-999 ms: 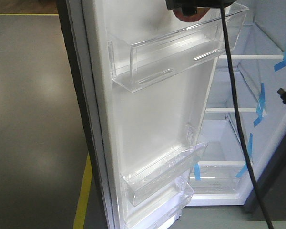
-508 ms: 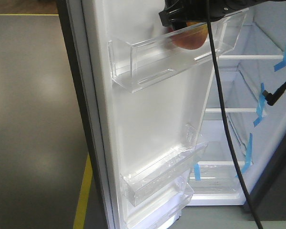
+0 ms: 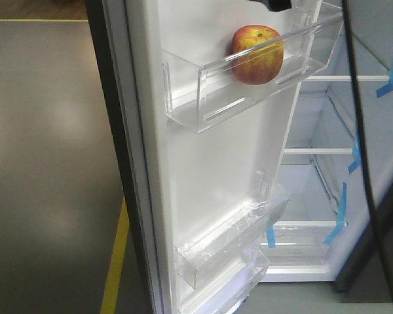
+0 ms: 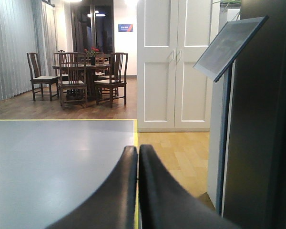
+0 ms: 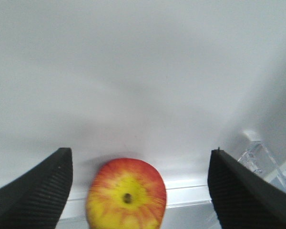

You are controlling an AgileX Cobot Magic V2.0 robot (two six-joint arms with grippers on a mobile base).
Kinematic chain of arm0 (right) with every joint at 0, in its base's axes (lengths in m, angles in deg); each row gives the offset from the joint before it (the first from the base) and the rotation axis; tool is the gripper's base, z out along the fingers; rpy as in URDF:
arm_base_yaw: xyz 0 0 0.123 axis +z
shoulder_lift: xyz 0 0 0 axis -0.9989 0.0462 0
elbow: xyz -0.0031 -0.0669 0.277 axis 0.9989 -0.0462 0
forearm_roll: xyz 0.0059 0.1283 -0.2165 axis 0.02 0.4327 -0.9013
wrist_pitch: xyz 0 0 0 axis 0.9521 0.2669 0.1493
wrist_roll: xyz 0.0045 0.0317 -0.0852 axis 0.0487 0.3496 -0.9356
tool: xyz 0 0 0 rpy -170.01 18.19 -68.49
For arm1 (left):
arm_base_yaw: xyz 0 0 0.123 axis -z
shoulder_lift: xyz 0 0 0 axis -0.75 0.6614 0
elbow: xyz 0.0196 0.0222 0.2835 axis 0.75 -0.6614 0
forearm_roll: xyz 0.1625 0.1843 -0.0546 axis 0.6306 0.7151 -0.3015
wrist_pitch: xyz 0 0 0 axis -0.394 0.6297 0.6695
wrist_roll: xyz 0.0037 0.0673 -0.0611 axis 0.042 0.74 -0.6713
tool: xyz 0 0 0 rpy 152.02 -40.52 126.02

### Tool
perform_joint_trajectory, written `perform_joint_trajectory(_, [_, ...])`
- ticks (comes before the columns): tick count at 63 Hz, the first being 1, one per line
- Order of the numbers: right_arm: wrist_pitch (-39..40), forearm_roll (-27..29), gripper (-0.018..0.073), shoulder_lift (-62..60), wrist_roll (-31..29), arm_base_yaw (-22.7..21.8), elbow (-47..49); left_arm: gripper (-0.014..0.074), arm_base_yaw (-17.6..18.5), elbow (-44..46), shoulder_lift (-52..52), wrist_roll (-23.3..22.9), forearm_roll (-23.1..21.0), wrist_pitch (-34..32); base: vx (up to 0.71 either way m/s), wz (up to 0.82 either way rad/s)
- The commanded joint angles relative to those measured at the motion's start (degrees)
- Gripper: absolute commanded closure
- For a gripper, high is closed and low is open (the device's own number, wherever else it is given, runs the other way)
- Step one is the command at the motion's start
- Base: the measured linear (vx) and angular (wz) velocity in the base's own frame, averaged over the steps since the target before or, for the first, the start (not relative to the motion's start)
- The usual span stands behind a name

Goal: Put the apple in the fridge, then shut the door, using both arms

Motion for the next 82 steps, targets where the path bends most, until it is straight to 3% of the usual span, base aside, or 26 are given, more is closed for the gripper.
perform_joint_trajectory(1, [8.09, 3.3, 0.0034, -7.64, -1.29, -0.07, -4.94, 0.0603, -0.09, -1.22, -0.93, -0.56, -0.44, -3.92, 0.0, 0.0])
perform_joint_trajectory(18, [17.14, 4.24, 0.004, -25.18, -1.24, -0.07, -29.0, 0.0603, -0.09, -1.22, -0.93, -0.56, -0.44, -3.92, 0.0, 0.0])
perform_joint_trajectory(37, [16.21, 5.3, 0.004, -44.05, 0.07, -0.07, -48.7, 0.0603, -0.09, -1.22, -0.93, -0.56, -0.44, -3.92, 0.0, 0.0])
perform_joint_trajectory(54, [6.14, 6.61, 0.004, -60.84, 3.44, -0.07, -59.56, 0.0603, -0.09, -1.22, -0.93, -0.56, -0.44, -3.92, 0.0, 0.0])
perform_joint_trajectory(82, [-9.48, 7.78, 0.004, -80.75, 6.65, -0.07, -67.39, 0.0603, -0.09, -1.22, -0.93, -0.56, -0.44, -3.92, 0.0, 0.0])
